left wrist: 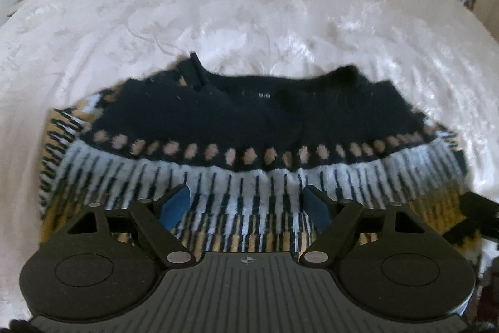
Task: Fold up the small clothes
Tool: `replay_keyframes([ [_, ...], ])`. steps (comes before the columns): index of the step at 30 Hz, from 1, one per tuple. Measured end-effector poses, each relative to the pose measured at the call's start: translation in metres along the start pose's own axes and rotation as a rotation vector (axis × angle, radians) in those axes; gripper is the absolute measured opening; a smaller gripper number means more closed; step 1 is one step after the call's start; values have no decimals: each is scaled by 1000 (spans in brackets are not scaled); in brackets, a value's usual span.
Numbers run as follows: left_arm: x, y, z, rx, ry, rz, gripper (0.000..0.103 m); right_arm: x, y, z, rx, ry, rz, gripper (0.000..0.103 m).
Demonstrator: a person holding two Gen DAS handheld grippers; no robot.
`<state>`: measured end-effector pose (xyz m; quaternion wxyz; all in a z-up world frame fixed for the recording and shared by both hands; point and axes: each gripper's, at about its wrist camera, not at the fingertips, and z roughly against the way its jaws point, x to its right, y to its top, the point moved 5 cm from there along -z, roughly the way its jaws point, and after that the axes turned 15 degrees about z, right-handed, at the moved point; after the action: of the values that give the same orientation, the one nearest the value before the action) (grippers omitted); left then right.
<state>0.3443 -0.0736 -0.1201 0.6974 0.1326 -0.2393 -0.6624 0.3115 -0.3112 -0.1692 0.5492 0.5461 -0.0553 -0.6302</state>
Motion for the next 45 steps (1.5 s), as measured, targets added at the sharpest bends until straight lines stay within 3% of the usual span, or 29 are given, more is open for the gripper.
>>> replay_keyframes([
  [8, 7, -7, -19, 15, 59, -80, 85, 3, 1, 3, 2, 8, -13, 103],
  [21, 8, -7, -22, 22, 70, -86, 89, 3, 6, -4, 27, 24, -22, 102],
  [24, 8, -7, -21, 22, 69, -88, 89, 2, 4, -5, 13, -3, 2, 79],
  [26, 8, -7, -21, 23, 66, -87, 89, 6, 2, -5, 11, -23, -8, 56],
  [29, 7, -8, -22, 25, 61, -86, 89, 13, -2, -5, 19, -4, -45, 43],
  [33, 4, -8, -21, 28, 35, -72, 89, 7, -3, -5, 20, -46, -5, 41],
  [38, -17, -3, -6, 17, -78, 15, 85, 1, -3, -3, 19, -83, 35, 41],
  [45, -77, 13, 32, 97, -57, 86, 83, -10, 0, -1, -12, -163, 68, 40],
])
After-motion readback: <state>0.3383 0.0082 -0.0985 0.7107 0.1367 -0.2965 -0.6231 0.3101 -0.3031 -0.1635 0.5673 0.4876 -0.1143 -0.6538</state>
